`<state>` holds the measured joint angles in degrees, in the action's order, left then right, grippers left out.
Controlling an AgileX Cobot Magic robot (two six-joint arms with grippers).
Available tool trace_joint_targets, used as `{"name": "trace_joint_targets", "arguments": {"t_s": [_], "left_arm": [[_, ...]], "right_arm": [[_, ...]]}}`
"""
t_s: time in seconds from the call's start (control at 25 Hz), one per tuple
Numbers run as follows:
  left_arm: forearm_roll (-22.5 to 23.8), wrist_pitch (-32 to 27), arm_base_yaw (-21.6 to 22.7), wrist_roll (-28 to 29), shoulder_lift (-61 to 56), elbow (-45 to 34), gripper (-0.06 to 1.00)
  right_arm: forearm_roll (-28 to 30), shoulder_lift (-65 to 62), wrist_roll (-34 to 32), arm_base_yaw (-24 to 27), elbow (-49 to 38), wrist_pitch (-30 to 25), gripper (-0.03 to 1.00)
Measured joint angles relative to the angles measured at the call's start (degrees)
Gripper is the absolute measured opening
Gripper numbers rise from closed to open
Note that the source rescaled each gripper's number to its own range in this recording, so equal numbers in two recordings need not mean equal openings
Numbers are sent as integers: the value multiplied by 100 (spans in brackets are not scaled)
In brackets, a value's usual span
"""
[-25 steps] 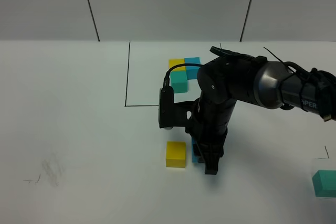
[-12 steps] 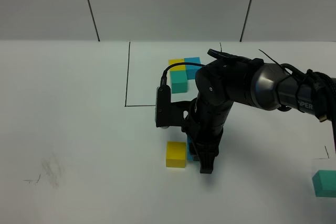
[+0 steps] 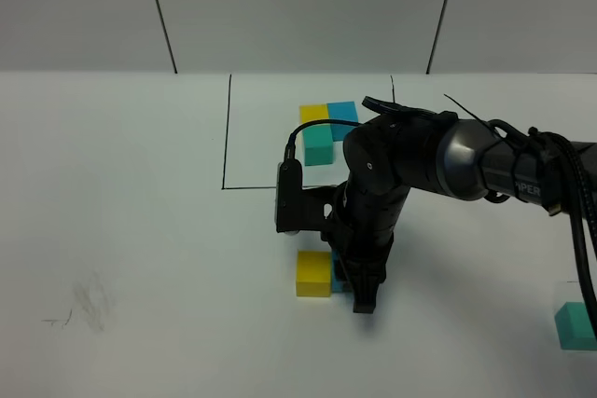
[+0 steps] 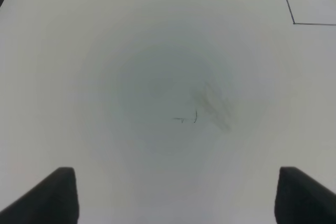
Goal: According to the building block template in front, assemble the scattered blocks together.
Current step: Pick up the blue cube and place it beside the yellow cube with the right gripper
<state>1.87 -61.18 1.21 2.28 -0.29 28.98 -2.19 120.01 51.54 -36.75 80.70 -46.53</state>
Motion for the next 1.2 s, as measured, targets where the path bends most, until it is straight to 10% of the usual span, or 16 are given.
{"name": "trace_joint_targets", "arguments": {"t_s": [0.96,1.2], "left_arm": [[0,0,0,0,0,0,96],[0,0,0,0,0,0,96]], "right_arm": [[14,217,163,-27,38,75,2],[14,128,-67,-27,27,46,37]]}}
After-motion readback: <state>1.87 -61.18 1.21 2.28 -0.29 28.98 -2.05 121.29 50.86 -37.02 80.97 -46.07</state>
